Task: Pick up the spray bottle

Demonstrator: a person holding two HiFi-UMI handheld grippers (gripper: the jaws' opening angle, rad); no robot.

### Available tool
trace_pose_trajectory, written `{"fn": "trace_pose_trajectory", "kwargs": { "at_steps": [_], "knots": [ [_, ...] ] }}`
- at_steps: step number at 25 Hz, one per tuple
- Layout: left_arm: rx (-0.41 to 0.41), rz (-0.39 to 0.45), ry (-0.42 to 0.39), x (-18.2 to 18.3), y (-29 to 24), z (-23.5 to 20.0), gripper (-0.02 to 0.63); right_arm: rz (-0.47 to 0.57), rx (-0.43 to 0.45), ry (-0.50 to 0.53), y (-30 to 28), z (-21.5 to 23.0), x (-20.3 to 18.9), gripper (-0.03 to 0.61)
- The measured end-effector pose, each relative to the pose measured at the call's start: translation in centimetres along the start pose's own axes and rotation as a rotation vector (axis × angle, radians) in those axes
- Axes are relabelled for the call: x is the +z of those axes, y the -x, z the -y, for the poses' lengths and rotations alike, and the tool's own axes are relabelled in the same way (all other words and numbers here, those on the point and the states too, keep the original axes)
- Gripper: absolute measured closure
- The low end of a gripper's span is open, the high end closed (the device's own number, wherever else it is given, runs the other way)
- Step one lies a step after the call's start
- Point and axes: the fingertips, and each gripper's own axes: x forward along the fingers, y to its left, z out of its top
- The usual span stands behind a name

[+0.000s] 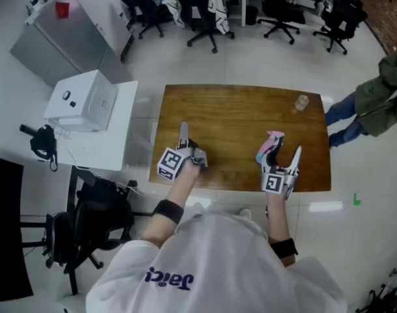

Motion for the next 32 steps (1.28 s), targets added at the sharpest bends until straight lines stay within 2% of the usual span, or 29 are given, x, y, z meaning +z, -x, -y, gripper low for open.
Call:
{"fn": "trace_pose_trajectory", "kwargs": {
  "at_steps": [10,15,18,22,28,32],
  "knots": [
    [-0.04,-0.044,-0.044,-1.3,-2.5,0.7,0.342,-0.06,-0.128,0.186,-1.3,-0.4,2.8,0.293],
    [-0.031,-0.092,-0.064,-2.6,-3.8,0.9,0.342,-0.154,-0.286,0.353,-2.4,0.5,4.1,0.293],
    [-0.025,-0.124,-0.095,-3.2,-4.5,0.8,0.342,-0.2,-0.39,0.46,-2.9,1.4,6.5,0.293],
    [-0.032,-0.162,-0.189,-3.6,-5.3,0.6,0.342,-0.294,-0.574,0.588,-3.1,3.2,9.5,0.293],
    [-0.033,-0.241,-0.281,-4.6,-6.5,0.7,0.342,-0.493,-0.918,0.765,-3.2,6.7,13.2,0.293],
    [-0.028,-0.263,-0.347,-4.2,-6.8,0.2,0.342,-0.632,-1.149,0.892,-3.4,8.9,15.8,0.293]
  ]
}}
